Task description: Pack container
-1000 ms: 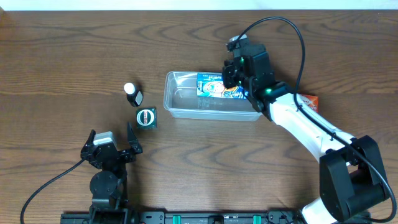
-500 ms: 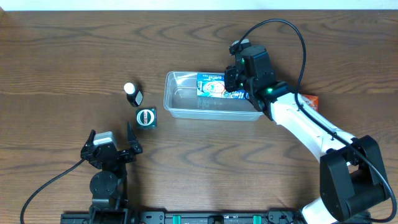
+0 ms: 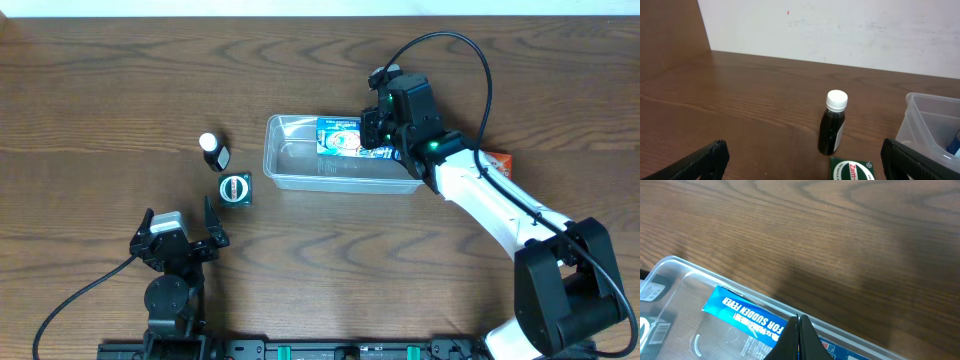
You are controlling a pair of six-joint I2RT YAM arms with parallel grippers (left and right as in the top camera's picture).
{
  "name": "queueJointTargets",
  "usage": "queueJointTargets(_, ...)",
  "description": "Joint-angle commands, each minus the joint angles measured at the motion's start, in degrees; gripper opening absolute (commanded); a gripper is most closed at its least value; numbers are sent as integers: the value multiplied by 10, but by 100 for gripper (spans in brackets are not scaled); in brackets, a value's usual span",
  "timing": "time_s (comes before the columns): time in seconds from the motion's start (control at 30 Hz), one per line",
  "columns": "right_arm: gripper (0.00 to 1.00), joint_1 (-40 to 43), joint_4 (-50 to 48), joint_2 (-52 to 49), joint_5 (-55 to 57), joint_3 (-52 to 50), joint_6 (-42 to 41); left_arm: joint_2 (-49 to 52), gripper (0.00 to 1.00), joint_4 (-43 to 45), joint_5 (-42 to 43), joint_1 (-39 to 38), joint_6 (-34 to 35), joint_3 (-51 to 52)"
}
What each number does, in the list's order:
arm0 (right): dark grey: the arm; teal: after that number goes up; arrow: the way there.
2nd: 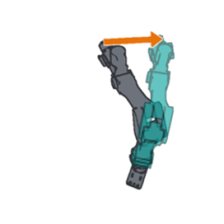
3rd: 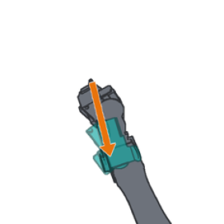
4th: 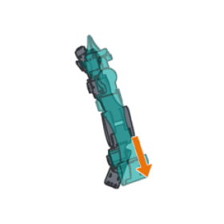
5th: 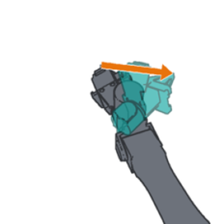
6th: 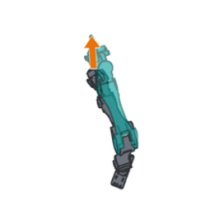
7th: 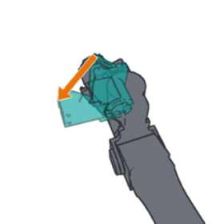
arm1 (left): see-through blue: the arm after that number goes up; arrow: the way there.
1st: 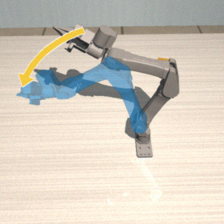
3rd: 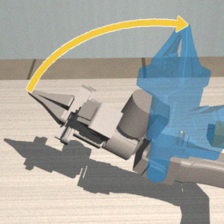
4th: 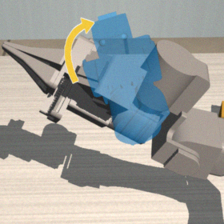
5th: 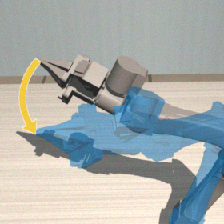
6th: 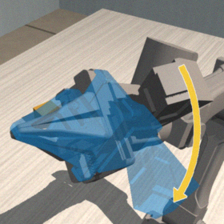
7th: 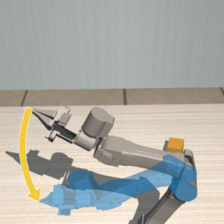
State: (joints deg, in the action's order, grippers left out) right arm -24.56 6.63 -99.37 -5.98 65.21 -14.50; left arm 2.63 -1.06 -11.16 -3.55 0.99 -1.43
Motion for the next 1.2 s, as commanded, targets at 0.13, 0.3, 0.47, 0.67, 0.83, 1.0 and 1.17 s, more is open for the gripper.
queueJointTargets(0.13, 1, 0, 1, -1, 9, 5, 4, 1, 98, -19, -16, 0, -10, 12)
queueJointTargets(0.3, 1, 0, 0, -1, 17, 5, 5, 1, 98, -19, -16, 0, -10, 12)
queueJointTargets(0.47, 1, 2, 0, -1, 30, 5, 9, 1, 98, -19, -16, 0, -10, 12)
queueJointTargets(0.67, 1, 5, 0, -3, 30, 5, 15, 1, 98, -18, -16, 0, -10, 12)
queueJointTargets(0.83, 1, 6, 0, -9, 30, 5, 15, 1, 98, -19, -16, 0, -10, 12)
queueJointTargets(1.0, 1, 8, 1, -13, 30, 5, 16, 1, 98, -19, -16, 0, -10, 12)
queueJointTargets(1.17, 1, 8, 2, -21, 30, 5, 17, 1, 98, -19, -16, 0, -10, 12)
